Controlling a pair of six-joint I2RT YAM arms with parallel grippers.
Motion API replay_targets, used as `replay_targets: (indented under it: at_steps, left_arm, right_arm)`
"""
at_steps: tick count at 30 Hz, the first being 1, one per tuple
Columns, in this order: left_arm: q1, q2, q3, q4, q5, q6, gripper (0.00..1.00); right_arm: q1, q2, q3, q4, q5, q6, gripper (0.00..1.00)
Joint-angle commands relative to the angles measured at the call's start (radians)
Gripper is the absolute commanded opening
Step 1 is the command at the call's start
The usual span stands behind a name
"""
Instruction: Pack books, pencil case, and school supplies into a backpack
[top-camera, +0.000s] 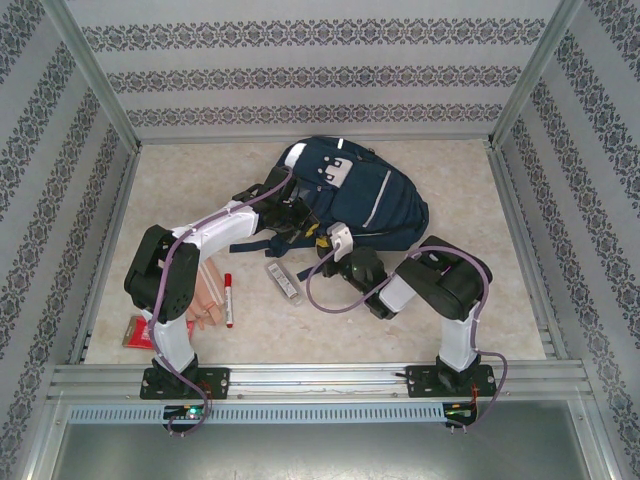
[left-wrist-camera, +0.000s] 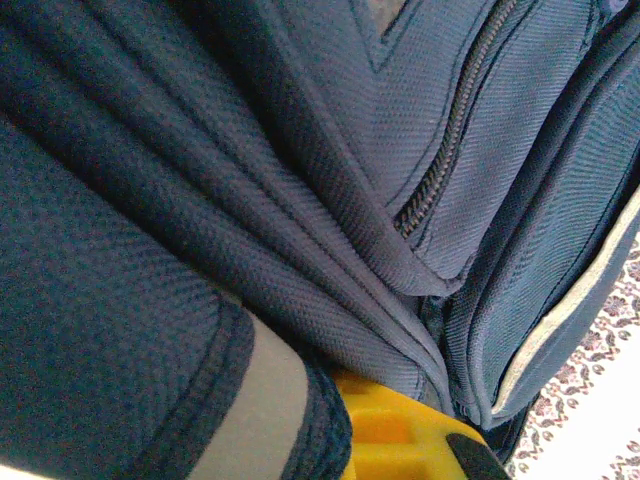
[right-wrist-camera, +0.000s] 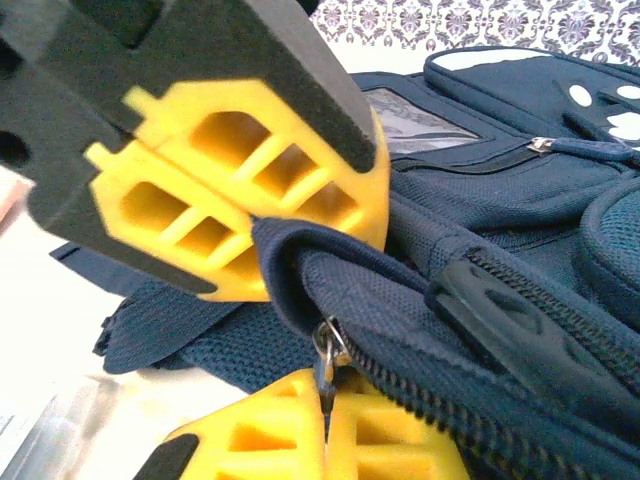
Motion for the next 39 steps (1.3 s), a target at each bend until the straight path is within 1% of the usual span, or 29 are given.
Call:
replay_targets:
  at_steps: [1, 7, 9, 11, 14, 16, 19, 24, 26, 27, 30, 31, 32, 34, 35, 36, 37, 38, 39]
  left_arm:
    - [-0.004, -0.020, -0.003, 0.020, 0.068, -0.039, 0.00]
    - [0.019, -0.013, 0.005, -0.009, 0.042, 0.014, 0.00]
    - [0.023, -0.010, 0.004, -0.013, 0.038, 0.024, 0.00]
    - [0.024, -0.007, 0.004, -0.016, 0.036, 0.035, 0.00]
    - [0.028, -0.003, 0.004, -0.029, 0.024, 0.061, 0.00]
    - [0.031, -0.004, 0.004, -0.040, 0.009, 0.074, 0.00]
    - [0.035, -0.002, -0.003, -0.039, 0.010, 0.081, 0.00]
    - [0.038, 0.012, -0.005, -0.042, 0.012, 0.091, 0.00]
    - [0.040, 0.015, -0.008, -0.037, 0.016, 0.090, 0.00]
    - [0.043, 0.018, -0.007, -0.039, 0.018, 0.089, 0.00]
    - [0.043, 0.018, -0.008, -0.037, 0.030, 0.079, 0.00]
    - [0.042, 0.016, -0.009, -0.037, 0.033, 0.076, 0.00]
    - [0.042, 0.014, -0.011, -0.037, 0.035, 0.069, 0.00]
    - [0.042, 0.011, -0.013, -0.037, 0.037, 0.063, 0.00]
    - [0.043, 0.008, -0.015, -0.036, 0.039, 0.057, 0.00]
    - [0.043, -0.002, -0.024, -0.026, 0.042, 0.037, 0.00]
    - [0.042, -0.022, -0.035, -0.007, 0.040, -0.003, 0.00]
    - [0.039, -0.032, -0.035, 0.001, 0.041, -0.018, 0.00]
    - [0.037, -0.037, -0.032, 0.003, 0.041, -0.022, 0.00]
  right_arm:
    - [0.010, -0.054, -0.024, 0.077, -0.071, 0.001, 0.00]
    - [0.002, -0.103, -0.077, 0.075, 0.020, 0.071, 0.00]
    - [0.002, -0.109, -0.089, 0.076, 0.031, 0.079, 0.00]
    - [0.010, -0.121, -0.097, 0.073, 0.070, 0.082, 0.00]
    - [0.025, -0.152, -0.116, 0.039, 0.213, 0.104, 0.00]
    - [0.041, -0.195, -0.125, -0.030, 0.340, 0.108, 0.00]
    - [0.052, -0.253, -0.112, -0.158, 0.408, 0.079, 0.00]
    - [0.079, -0.282, -0.119, -0.211, 0.477, 0.062, 0.00]
    - [0.079, -0.280, -0.128, -0.210, 0.456, 0.065, 0.00]
    - [0.076, -0.276, -0.135, -0.203, 0.419, 0.067, 0.00]
    - [0.038, -0.274, -0.137, -0.163, 0.153, 0.037, 0.00]
    - [0.033, -0.276, -0.133, -0.167, 0.111, 0.034, 0.00]
    - [0.031, -0.277, -0.131, -0.168, 0.098, 0.034, 0.02]
    - [0.023, -0.282, -0.117, -0.181, 0.036, 0.034, 0.16]
    - [0.021, -0.282, -0.112, -0.185, 0.025, 0.034, 0.19]
    - [0.021, -0.275, -0.096, -0.187, -0.013, 0.030, 0.28]
    - [0.036, -0.231, -0.078, -0.133, -0.049, -0.037, 0.35]
    - [0.048, -0.166, -0.069, -0.051, -0.046, -0.082, 0.39]
    - [0.053, -0.133, -0.063, -0.011, -0.051, -0.109, 0.39]
